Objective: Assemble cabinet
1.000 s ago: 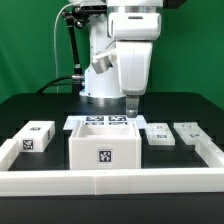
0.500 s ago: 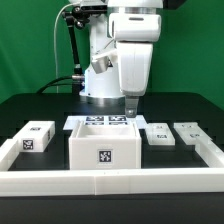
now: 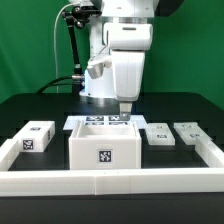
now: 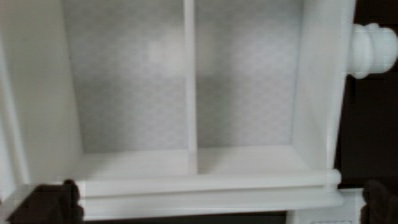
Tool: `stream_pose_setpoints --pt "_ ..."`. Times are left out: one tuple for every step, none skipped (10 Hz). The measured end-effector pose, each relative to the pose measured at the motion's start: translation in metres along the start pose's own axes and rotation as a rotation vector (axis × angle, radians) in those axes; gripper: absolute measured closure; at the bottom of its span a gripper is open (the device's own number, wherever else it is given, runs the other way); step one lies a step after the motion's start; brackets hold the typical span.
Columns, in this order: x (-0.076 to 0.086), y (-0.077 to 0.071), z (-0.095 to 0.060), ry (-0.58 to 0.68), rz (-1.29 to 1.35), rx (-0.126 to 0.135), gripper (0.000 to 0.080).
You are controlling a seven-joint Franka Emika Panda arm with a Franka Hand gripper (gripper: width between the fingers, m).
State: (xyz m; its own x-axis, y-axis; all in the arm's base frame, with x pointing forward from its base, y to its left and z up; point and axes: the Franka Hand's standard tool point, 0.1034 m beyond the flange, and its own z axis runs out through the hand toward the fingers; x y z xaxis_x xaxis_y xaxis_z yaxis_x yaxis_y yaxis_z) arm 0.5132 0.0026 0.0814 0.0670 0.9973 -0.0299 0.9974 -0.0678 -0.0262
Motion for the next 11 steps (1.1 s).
stream_pose_setpoints --pt "0.000 0.000 0.001 0.000 0.000 0.001 0.0002" --pt "0.000 -0.001 0.001 0.000 0.000 0.003 0.0002" --pt "-0.002 -0.002 0.004 0.000 0.000 0.007 0.0002" --pt "-0.005 -0.009 0.009 0.001 0.004 0.012 0.0002" --pt "-0.009 -0.017 0.015 0.004 0.009 0.015 0.0002" --pt "-0.010 -0.028 0.023 0.007 0.012 0.024 0.0002" --pt "-0.009 -0.031 0.026 0.008 0.012 0.024 0.0002" --pt "-0.009 -0.034 0.029 0.009 0.013 0.028 0.0002" --pt "-0.008 -0.037 0.030 0.008 0.011 0.032 0.0002" --pt "-0.008 -0.036 0.030 0.008 0.012 0.031 0.0002" --pt "-0.009 -0.037 0.030 0.008 0.013 0.031 0.0002"
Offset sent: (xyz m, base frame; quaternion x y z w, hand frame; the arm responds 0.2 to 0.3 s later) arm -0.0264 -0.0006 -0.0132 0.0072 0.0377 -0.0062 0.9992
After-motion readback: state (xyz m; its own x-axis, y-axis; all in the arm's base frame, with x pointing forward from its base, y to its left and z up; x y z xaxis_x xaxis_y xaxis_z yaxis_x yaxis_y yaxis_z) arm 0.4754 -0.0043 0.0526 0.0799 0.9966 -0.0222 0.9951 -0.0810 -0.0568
